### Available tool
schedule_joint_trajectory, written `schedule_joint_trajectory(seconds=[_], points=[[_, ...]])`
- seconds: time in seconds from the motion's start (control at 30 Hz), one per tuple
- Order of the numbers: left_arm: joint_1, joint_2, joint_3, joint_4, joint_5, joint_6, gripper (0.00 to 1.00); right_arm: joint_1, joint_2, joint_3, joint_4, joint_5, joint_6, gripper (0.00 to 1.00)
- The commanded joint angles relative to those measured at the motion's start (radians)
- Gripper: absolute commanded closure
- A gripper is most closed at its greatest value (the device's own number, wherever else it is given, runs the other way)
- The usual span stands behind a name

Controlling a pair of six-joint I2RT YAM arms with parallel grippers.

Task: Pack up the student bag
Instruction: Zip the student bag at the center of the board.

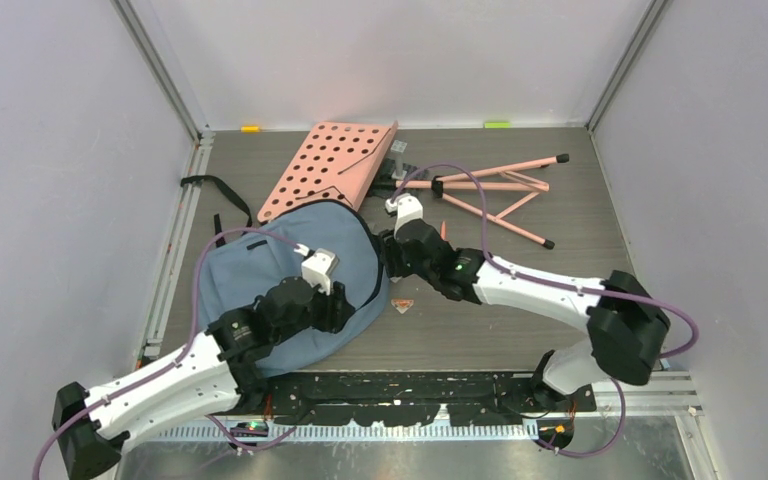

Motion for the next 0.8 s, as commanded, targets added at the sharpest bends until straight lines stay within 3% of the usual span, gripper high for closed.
schedule_joint_trajectory(seconds=[0.0, 0.13, 0.27, 0.5, 0.77], points=[[-0.004, 0.097, 0.104, 0.088, 0.007, 0.033, 0.47, -0.005, -0.157, -0.053, -0.013, -0.034, 0.049, 0.44], [-0.003, 0.219, 0.152, 0.170, 0.055, 0.070, 0.39, -0.033, -0.228, -0.111, -0.004, -0.070, 0.084, 0.28], [-0.004, 0.319, 0.192, 0.213, 0.083, 0.090, 0.37, -0.090, -0.260, -0.155, 0.033, -0.172, 0.098, 0.22], [-0.007, 0.386, 0.186, 0.272, 0.047, 0.144, 0.25, -0.216, -0.198, -0.191, 0.197, -0.461, 0.113, 0.22], [-0.028, 0.431, 0.170, 0.300, 0.018, 0.173, 0.20, -0.256, -0.073, -0.125, 0.220, -0.550, 0.077, 0.27]])
